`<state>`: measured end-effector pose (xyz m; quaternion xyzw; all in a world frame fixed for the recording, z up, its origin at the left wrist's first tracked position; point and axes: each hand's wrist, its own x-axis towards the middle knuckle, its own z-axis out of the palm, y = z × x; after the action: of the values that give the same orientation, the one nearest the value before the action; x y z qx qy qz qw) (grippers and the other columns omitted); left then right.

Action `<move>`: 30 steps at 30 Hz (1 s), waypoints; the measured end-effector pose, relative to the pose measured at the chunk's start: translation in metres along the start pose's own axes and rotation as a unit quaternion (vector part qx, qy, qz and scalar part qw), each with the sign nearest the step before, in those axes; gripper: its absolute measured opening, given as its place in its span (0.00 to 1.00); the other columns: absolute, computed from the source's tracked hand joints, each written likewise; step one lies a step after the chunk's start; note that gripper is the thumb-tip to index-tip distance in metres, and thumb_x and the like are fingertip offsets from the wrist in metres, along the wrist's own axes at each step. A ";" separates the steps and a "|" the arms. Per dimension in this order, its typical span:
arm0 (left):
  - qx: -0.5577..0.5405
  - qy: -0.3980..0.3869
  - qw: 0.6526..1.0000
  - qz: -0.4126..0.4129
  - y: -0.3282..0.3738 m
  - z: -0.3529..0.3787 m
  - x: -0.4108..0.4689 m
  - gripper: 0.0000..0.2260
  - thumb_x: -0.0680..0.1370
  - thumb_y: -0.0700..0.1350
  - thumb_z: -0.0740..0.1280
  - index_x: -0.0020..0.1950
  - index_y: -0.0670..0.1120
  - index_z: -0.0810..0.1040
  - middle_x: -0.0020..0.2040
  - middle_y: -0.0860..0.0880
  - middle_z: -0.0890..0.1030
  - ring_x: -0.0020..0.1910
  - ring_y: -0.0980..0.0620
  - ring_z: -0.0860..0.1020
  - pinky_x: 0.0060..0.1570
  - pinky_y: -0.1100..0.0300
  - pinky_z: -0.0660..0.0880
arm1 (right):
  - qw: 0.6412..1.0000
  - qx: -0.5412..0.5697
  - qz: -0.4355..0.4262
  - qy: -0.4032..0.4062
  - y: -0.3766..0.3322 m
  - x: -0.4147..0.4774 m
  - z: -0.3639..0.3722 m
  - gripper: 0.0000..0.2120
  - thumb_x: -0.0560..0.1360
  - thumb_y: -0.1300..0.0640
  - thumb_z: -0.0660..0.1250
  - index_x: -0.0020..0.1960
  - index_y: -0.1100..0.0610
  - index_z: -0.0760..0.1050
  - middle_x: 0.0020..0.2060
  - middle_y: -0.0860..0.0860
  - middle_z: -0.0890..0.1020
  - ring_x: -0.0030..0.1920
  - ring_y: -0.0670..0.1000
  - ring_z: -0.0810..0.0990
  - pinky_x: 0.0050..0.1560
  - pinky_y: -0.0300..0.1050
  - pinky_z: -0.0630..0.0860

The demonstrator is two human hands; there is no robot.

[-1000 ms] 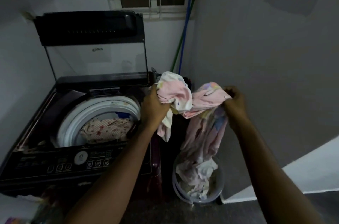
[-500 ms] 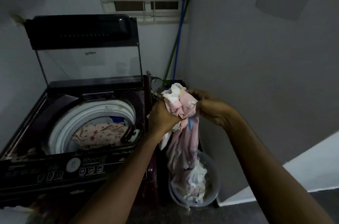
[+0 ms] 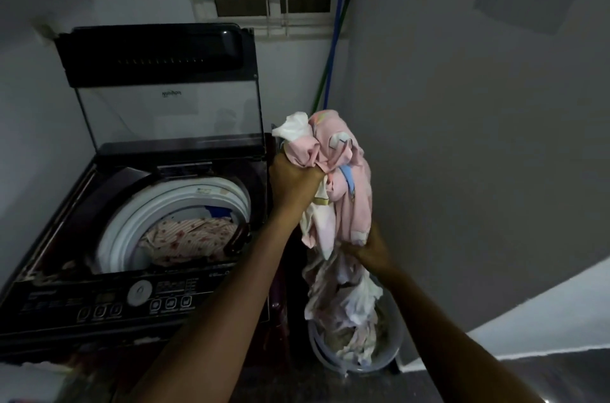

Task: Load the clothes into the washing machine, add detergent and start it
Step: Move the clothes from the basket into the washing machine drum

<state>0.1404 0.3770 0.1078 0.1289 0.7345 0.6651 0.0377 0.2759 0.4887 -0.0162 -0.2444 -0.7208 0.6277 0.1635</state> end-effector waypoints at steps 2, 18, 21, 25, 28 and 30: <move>0.000 0.009 1.000 -0.004 0.001 -0.008 0.002 0.30 0.56 0.63 0.80 0.52 0.50 0.82 0.48 0.54 0.85 0.48 0.56 0.83 0.48 0.55 0.81 | 0.997 -0.002 0.017 0.074 0.001 0.008 0.003 0.19 0.74 0.68 0.69 0.65 0.63 0.73 0.60 0.59 0.79 0.62 0.59 0.77 0.63 0.57 0.74; 0.150 -0.217 0.960 0.092 -0.016 -0.016 0.008 0.43 0.63 0.44 0.81 0.74 0.45 0.63 0.71 0.44 0.68 0.71 0.46 0.69 0.69 0.50 0.67 | 0.992 0.070 0.041 -0.097 -0.141 0.025 -0.015 0.25 0.70 0.79 0.54 0.62 0.62 0.74 0.49 0.57 0.82 0.46 0.53 0.81 0.40 0.44 0.81; 0.256 -0.317 0.909 0.086 -0.016 -0.020 0.005 0.63 0.53 0.58 0.83 0.78 0.52 0.46 0.73 0.52 0.52 0.75 0.50 0.54 0.71 0.55 0.59 | 0.984 0.111 0.062 -0.128 -0.145 0.020 -0.019 0.26 0.71 0.81 0.49 0.62 0.64 0.72 0.48 0.58 0.81 0.44 0.53 0.82 0.40 0.44 0.82; 0.199 -0.157 0.954 0.159 -0.018 -0.007 -0.010 0.51 0.55 0.57 0.83 0.72 0.43 0.67 0.67 0.45 0.70 0.69 0.47 0.69 0.67 0.48 0.69 | 0.975 0.141 0.064 -0.159 -0.151 0.017 -0.016 0.26 0.68 0.81 0.44 0.52 0.63 0.73 0.45 0.59 0.78 0.40 0.52 0.80 0.38 0.43 0.79; 0.138 -0.091 0.979 0.119 -0.020 -0.004 -0.012 0.39 0.57 0.57 0.83 0.64 0.46 0.76 0.60 0.49 0.80 0.60 0.51 0.78 0.58 0.51 0.76 | 0.970 0.169 0.055 -0.166 -0.146 0.019 -0.020 0.31 0.66 0.81 0.45 0.65 0.66 0.67 0.55 0.61 0.75 0.50 0.56 0.77 0.47 0.46 0.75; 0.136 -0.056 0.983 0.113 -0.016 -0.001 -0.012 0.34 0.57 0.56 0.83 0.60 0.46 0.78 0.56 0.49 0.82 0.56 0.49 0.80 0.54 0.53 0.77 | 0.959 0.220 0.031 -0.178 -0.139 0.018 -0.024 0.34 0.64 0.79 0.50 0.70 0.65 0.65 0.56 0.59 0.77 0.53 0.54 0.79 0.50 0.43 0.77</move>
<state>0.1492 0.3717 0.0911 0.2523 0.7956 0.5505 -0.0148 0.2540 0.5057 0.1231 -0.1092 -0.5743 0.8089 0.0630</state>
